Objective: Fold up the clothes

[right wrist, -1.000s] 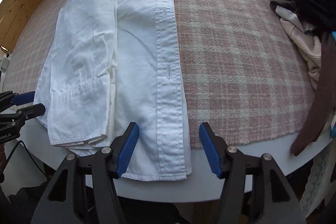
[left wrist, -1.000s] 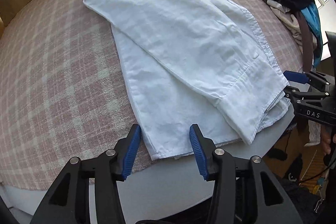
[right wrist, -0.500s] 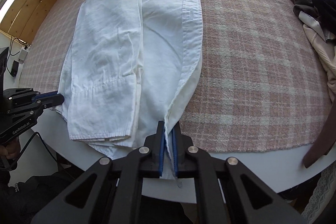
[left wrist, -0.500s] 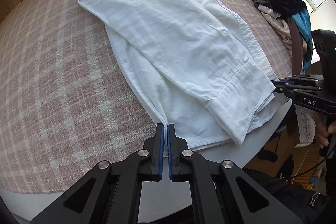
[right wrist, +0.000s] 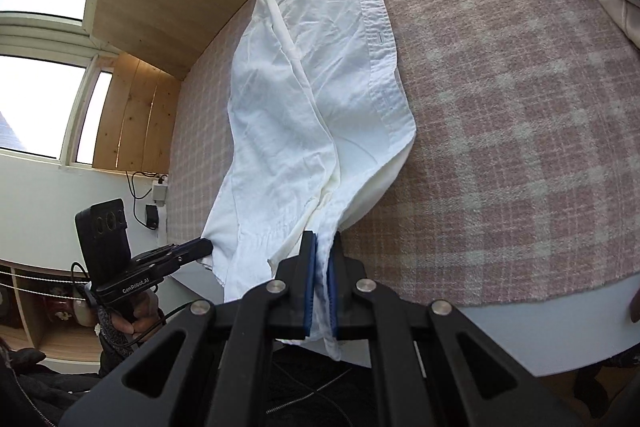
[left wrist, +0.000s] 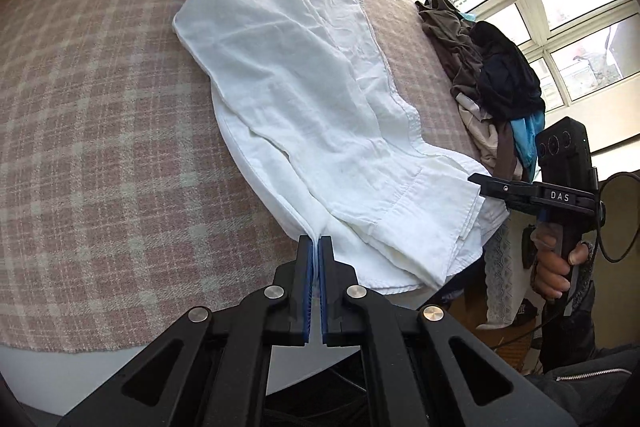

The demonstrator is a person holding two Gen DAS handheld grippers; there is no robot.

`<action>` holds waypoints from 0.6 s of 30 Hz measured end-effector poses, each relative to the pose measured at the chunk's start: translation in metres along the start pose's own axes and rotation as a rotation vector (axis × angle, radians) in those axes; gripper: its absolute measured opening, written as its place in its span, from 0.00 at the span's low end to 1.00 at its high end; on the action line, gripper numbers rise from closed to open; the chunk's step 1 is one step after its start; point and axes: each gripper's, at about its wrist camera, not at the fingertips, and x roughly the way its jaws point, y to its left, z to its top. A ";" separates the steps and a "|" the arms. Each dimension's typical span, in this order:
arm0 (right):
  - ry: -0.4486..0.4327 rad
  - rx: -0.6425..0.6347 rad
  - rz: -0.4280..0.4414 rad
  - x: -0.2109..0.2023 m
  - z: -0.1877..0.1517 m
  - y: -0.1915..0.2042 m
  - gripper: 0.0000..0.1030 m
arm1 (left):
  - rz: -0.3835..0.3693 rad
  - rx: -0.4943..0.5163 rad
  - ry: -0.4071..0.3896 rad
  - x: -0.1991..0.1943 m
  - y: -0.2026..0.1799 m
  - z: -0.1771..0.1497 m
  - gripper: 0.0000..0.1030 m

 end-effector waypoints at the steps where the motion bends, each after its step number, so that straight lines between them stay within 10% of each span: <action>1: -0.005 0.003 0.014 -0.002 0.006 0.002 0.05 | -0.008 -0.010 -0.013 -0.004 0.001 0.004 0.02; 9: -0.182 0.143 0.087 -0.023 0.082 0.003 0.05 | -0.025 -0.038 -0.105 -0.006 0.008 0.072 0.02; 18: -0.020 0.253 -0.042 -0.020 0.203 -0.019 0.13 | 0.053 -0.115 -0.037 0.060 0.040 0.142 0.08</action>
